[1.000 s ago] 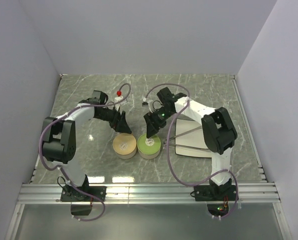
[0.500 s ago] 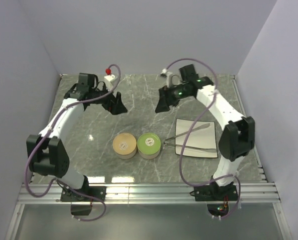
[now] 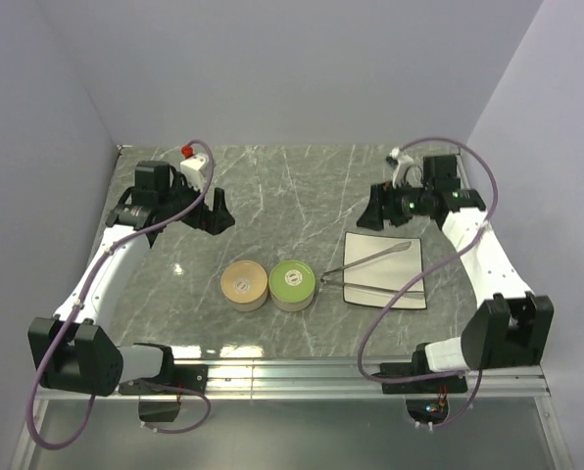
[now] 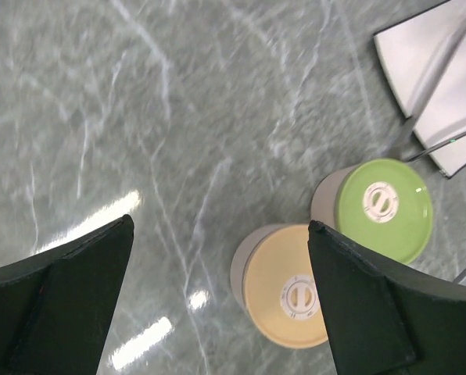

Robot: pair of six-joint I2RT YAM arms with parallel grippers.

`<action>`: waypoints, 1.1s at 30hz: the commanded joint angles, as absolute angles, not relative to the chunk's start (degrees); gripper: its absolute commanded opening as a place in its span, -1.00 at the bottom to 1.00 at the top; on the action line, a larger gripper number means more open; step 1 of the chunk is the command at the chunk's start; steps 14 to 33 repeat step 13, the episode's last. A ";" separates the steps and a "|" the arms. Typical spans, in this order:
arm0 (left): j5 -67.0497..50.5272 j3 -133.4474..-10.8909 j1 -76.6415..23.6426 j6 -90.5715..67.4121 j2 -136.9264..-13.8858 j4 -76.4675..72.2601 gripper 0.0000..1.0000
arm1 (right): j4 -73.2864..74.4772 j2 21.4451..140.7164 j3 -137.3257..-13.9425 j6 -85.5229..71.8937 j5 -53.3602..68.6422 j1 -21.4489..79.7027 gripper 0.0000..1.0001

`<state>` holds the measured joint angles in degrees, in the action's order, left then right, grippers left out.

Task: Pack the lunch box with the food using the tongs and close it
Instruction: Move the lunch box

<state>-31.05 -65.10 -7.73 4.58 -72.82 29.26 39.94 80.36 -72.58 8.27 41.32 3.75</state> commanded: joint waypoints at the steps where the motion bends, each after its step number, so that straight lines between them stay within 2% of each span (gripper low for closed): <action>1: -24.97 -62.32 -7.56 3.07 -68.83 28.04 0.99 | 34.55 72.01 -64.36 7.65 36.92 3.52 0.70; 5: -23.03 -58.98 -7.56 4.39 -64.96 28.39 0.99 | 31.65 67.60 -57.58 6.77 34.37 3.60 0.71; 11: -23.11 -54.41 -7.56 5.19 -59.07 27.69 0.99 | 30.06 63.99 -53.62 5.54 34.45 3.95 0.71; 33: -23.47 -53.97 -7.56 5.18 -57.75 27.69 0.99 | 30.41 63.81 -53.61 5.54 34.63 3.95 0.71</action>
